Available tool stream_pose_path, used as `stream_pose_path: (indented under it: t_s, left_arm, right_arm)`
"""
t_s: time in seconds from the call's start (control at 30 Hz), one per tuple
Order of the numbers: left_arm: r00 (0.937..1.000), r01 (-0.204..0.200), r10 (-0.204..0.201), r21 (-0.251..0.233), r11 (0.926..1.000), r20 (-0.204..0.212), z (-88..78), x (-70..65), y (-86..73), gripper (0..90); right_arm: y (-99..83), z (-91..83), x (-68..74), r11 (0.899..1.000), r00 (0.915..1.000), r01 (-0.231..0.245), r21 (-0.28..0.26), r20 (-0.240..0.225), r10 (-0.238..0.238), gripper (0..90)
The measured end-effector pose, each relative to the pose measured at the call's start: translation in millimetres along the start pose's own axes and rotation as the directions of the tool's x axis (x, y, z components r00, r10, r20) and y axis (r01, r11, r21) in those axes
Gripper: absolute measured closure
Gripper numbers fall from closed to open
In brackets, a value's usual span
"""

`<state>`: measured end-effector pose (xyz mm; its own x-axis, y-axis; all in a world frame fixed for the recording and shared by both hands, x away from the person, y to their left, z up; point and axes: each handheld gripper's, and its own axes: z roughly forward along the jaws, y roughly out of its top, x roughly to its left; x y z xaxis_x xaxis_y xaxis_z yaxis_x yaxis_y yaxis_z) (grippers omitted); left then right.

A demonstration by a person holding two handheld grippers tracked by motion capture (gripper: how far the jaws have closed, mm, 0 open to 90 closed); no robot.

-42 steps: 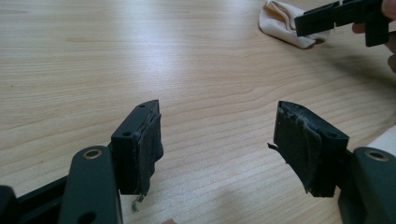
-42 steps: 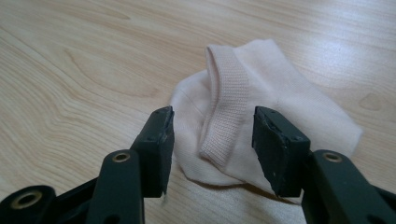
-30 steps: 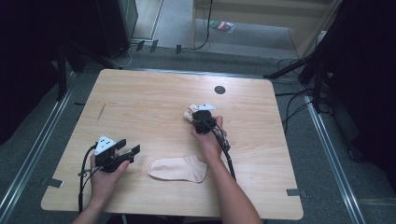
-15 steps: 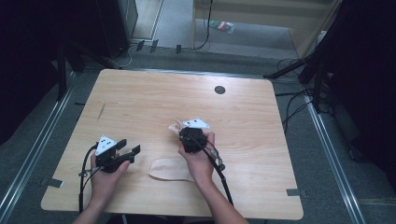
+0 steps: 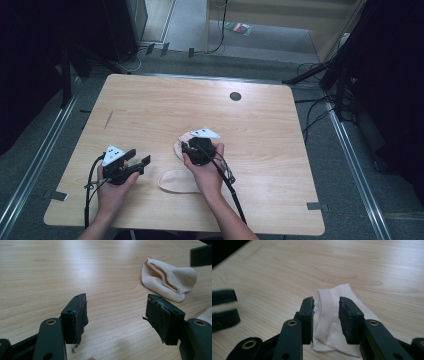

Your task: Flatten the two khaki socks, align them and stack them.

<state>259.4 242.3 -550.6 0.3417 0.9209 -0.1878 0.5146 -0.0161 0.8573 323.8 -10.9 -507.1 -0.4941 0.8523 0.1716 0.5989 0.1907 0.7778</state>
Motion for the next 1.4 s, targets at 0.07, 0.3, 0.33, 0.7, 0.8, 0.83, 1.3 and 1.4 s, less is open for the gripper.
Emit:
stream_pose_path:
  t_s: [0.07,0.3,0.33,0.7,0.8,0.83,1.3,1.4]
  left_arm:
    - [1.0000,0.003,-0.003,0.000,1.0000,0.002,0.1,0.2,0.0,34.7]
    - [1.0000,0.001,-0.001,0.001,1.0000,0.007,-0.3,0.5,0.0,35.0]
    - [1.0000,0.001,-0.001,0.001,1.0000,0.007,-0.3,0.5,0.0,35.1]
    - [1.0000,0.003,-0.003,0.000,1.0000,0.005,0.0,0.3,0.0,35.4]
    - [1.0000,0.003,-0.003,0.000,1.0000,0.004,0.1,0.3,0.0,35.5]
    - [1.0000,0.002,-0.002,0.000,1.0000,0.004,0.2,0.2,0.1,35.5]
    - [0.9996,-0.001,0.001,0.000,1.0000,0.028,0.5,0.5,1.6,37.6]
    - [0.9995,-0.010,0.010,-0.005,0.9999,0.031,0.0,-0.3,1.8,39.0]
  right_arm:
    - [-2.7,10.9,6.3,0.998,0.9986,0.048,0.051,0.018,-0.049,59.2]
    - [-8.4,31.6,4.2,0.989,0.9960,0.053,0.136,0.064,-0.062,86.0]
    - [-8.4,31.6,4.2,0.989,0.9960,0.053,0.136,0.064,-0.062,86.0]
    - [19.1,-17.3,-39.3,0.992,0.9913,-0.129,-0.012,-0.029,0.128,89.0]
    - [22.8,-23.3,-60.0,0.982,0.9830,-0.183,-0.035,-0.022,0.182,89.0]
    - [23.7,-24.0,-67.3,0.979,0.9799,-0.199,-0.045,-0.021,0.198,88.9]
    - [18.4,-14.2,-150.2,0.983,0.9737,-0.178,-0.042,0.136,0.182,64.7]
    - [15.4,-10.5,-149.8,0.989,0.9779,-0.149,-0.025,0.144,0.151,64.7]
